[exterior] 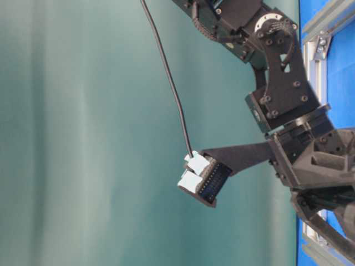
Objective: Insert the wire through the string loop located on the left side.
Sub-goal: 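Pull the cable leftward through the loop with the left gripper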
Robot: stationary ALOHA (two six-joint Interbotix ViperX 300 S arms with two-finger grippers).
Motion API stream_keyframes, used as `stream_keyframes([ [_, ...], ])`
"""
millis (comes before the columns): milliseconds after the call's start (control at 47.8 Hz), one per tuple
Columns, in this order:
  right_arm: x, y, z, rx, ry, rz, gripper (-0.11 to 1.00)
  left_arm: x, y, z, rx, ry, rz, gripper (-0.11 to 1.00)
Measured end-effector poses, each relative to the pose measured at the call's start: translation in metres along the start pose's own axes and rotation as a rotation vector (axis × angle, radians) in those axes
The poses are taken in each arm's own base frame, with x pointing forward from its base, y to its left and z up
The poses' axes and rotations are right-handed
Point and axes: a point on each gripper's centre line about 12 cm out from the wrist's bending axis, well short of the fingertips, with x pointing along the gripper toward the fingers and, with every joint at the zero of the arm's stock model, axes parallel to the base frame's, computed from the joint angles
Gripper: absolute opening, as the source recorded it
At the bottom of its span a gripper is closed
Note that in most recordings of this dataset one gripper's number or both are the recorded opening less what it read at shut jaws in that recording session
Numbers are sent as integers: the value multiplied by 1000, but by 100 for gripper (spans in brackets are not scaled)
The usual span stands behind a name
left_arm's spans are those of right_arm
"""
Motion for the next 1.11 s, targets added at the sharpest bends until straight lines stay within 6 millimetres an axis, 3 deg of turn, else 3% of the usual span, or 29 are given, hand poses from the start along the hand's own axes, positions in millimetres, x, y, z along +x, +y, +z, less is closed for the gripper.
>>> stream_keyframes([
  [251, 0, 0, 0, -1, 0, 1, 96, -27, 0, 17, 4, -2, 14, 8],
  [1005, 0, 0, 1, -3, -4, 1, 96, -23, 2, 6, 40, 63, 24, 9],
  [1046, 0, 0, 1, -2, -5, 1, 96, -23, 2, 6, 40, 63, 24, 14],
  [1109, 0, 0, 1, -3, -6, 1, 96, -23, 2, 6, 36, 65, 24, 31],
])
